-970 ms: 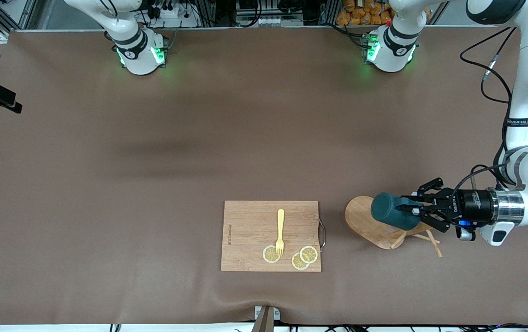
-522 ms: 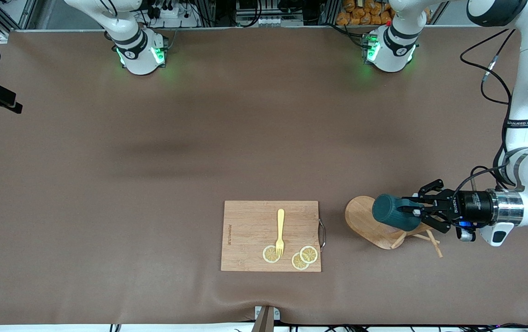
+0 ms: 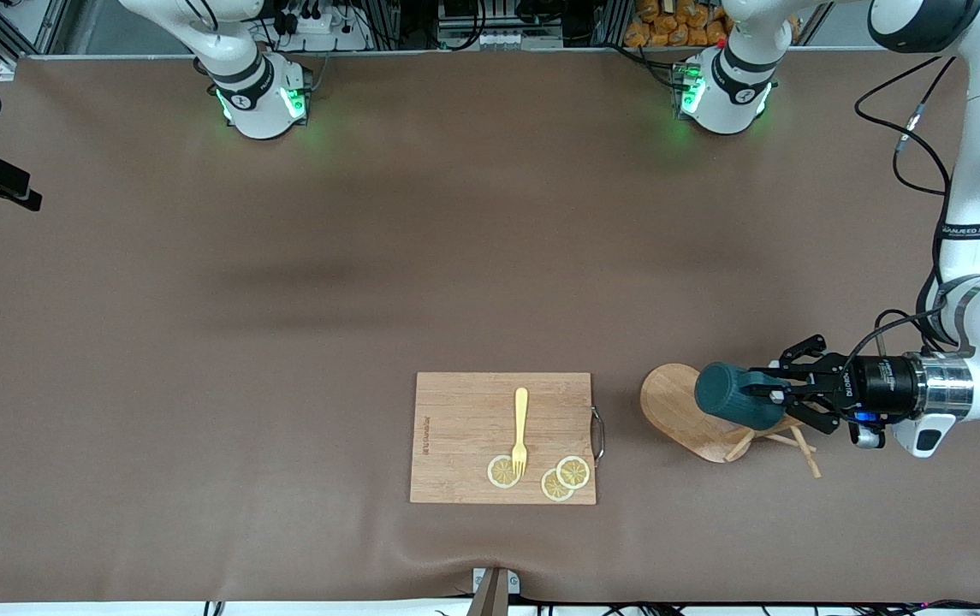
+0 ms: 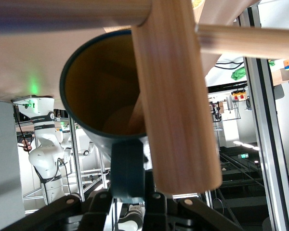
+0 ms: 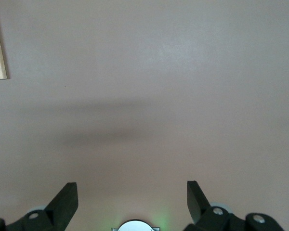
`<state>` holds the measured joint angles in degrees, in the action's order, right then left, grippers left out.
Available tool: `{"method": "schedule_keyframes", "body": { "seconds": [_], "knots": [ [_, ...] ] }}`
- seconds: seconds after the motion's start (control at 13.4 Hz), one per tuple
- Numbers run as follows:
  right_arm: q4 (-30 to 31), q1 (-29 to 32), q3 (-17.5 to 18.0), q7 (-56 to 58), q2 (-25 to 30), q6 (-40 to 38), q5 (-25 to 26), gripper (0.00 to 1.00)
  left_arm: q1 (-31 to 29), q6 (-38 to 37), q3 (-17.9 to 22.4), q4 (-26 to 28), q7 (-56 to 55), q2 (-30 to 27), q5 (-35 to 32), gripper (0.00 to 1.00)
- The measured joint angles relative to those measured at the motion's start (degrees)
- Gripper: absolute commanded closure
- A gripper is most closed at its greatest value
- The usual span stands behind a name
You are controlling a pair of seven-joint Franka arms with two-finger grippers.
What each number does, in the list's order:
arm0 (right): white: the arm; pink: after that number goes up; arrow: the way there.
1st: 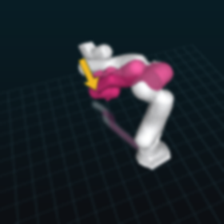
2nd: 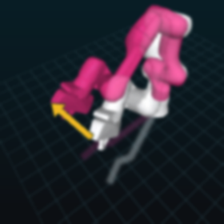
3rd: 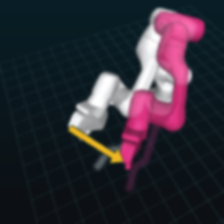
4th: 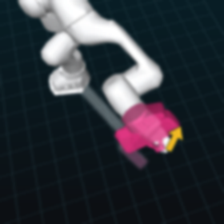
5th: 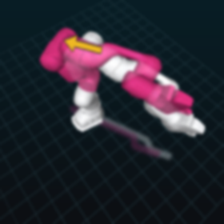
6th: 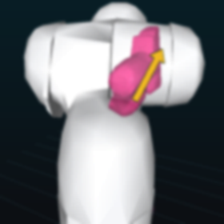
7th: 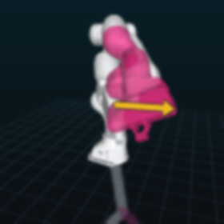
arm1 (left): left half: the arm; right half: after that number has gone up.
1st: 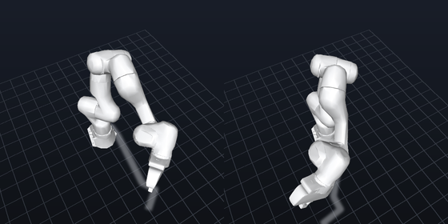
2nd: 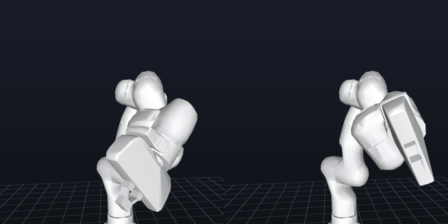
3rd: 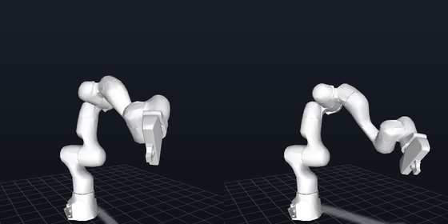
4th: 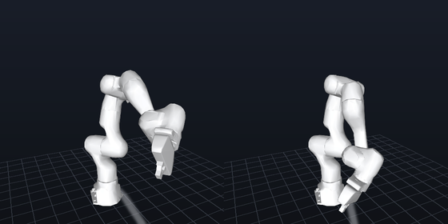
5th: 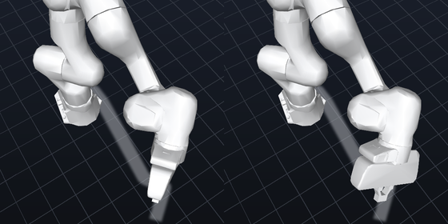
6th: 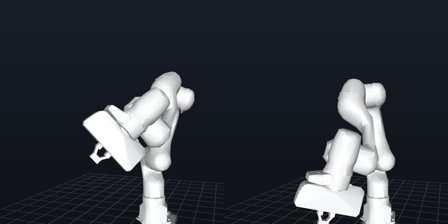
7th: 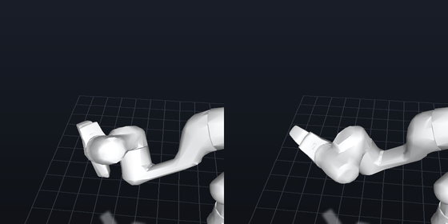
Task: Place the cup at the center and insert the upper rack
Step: 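Lower the mug so its handle settles on the peg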
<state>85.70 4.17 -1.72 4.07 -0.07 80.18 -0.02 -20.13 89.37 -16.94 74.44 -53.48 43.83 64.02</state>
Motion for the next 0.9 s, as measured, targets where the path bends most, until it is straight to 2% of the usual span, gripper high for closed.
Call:
{"method": "schedule_keyframes", "body": {
  "seconds": [0.9],
  "knots": [
    [0.00, 0.00, -0.02, 0.00, -0.43, 0.02, 0.00, 0.00, -0.61, 0.00, 0.01, 0.00, 1.06, 0.80, -0.04, 1.00]
  ]
}}
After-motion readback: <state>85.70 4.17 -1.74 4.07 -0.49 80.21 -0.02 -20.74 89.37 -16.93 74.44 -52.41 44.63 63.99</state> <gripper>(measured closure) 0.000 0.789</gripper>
